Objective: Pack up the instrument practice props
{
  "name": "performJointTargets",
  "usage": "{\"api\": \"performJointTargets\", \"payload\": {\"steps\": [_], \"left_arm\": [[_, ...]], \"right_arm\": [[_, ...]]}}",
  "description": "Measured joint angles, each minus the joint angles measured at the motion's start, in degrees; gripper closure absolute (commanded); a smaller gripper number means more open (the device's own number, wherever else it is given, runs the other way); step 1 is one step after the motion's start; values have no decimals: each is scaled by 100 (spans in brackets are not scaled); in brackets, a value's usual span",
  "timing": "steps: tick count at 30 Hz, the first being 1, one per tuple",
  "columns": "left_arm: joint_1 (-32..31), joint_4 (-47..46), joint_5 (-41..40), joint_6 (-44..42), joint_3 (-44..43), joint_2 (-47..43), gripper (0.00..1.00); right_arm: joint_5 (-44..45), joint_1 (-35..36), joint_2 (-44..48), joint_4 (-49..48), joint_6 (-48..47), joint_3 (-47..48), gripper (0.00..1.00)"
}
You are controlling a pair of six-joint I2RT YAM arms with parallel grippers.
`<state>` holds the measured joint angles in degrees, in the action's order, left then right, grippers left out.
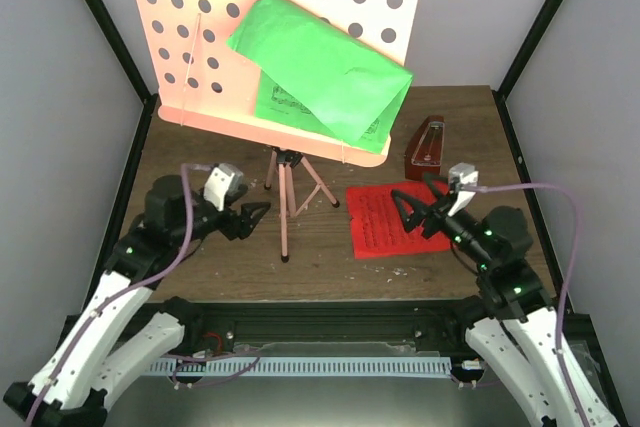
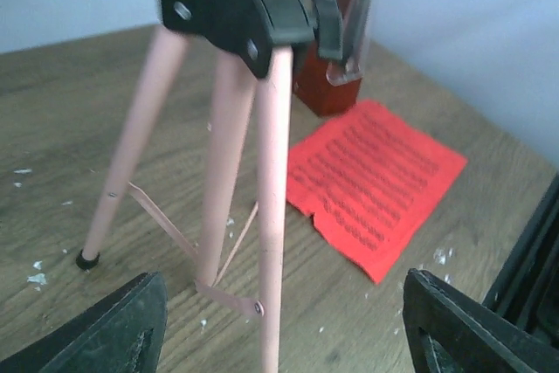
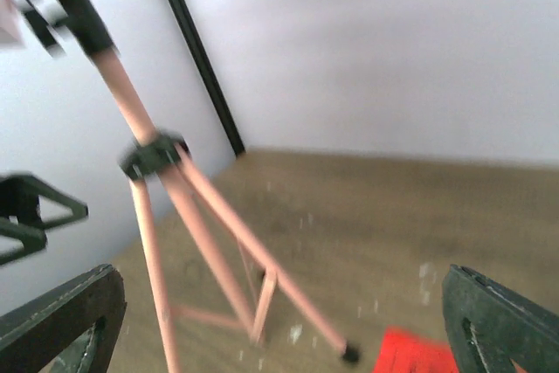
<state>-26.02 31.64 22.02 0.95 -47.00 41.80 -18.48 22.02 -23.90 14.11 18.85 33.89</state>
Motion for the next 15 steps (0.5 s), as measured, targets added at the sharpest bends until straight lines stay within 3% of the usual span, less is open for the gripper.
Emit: {"api": "performJointTargets", "payload": {"steps": [7, 15], "left_arm": [[0, -15, -664, 1047, -22, -780, 19], [0, 245, -737, 1954, -166, -994, 19]], "right_arm": [[2, 0, -245, -623, -841, 1467, 0], [-732, 0, -1434, -1268, -1969, 2959, 0]]}}
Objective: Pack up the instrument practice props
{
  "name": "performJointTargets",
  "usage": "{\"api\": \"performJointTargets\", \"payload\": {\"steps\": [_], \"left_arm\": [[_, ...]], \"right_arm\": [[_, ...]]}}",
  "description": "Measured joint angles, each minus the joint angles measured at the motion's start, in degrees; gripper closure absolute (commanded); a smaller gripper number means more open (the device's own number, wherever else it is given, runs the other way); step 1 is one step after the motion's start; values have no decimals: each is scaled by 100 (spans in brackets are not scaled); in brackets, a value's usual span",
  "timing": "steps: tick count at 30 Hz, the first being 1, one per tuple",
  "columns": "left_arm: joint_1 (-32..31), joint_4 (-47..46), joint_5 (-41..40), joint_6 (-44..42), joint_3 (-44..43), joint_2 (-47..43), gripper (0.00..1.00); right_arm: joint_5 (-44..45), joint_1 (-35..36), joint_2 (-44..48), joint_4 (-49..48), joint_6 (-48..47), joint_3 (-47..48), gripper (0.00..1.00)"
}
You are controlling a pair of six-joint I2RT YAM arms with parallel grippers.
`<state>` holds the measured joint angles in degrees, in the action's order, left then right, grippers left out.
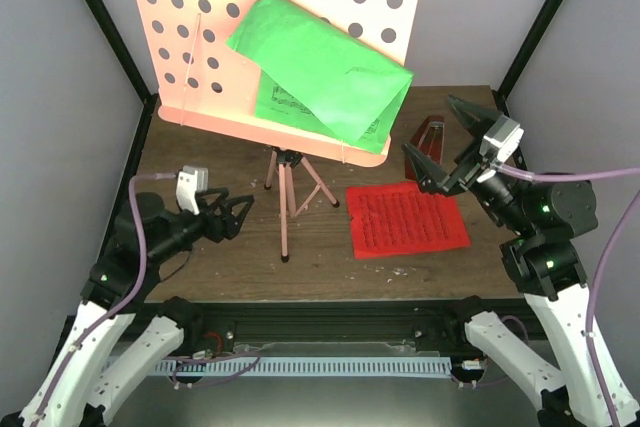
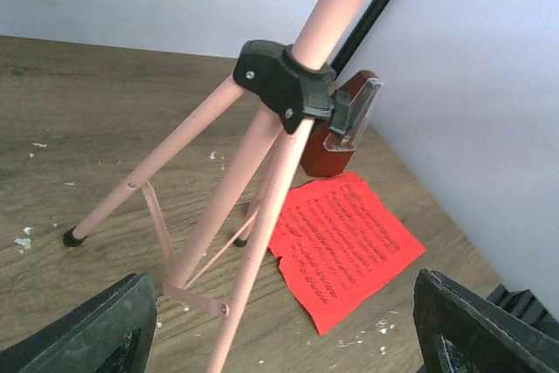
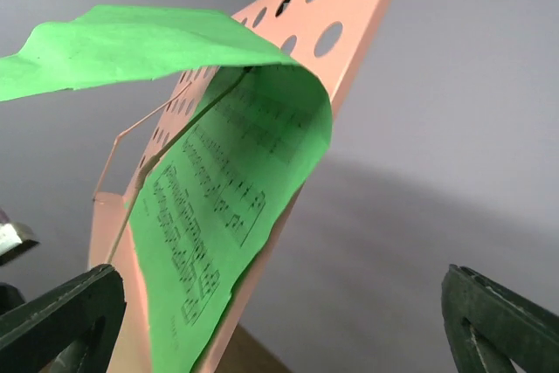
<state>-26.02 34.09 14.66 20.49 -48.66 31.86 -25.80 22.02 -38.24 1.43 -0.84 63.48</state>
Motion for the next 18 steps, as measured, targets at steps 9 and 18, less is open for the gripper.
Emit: {"api": "performJointTargets", "payload": {"steps": [9, 18], "left_arm": [[0, 177, 131, 339, -267, -214, 18], [0, 76, 1047, 356, -267, -186, 18]], "right_arm": [[-111, 0, -844, -452, -1165, 682, 0], [-129, 0, -1469, -566, -1635, 1390, 2]]}}
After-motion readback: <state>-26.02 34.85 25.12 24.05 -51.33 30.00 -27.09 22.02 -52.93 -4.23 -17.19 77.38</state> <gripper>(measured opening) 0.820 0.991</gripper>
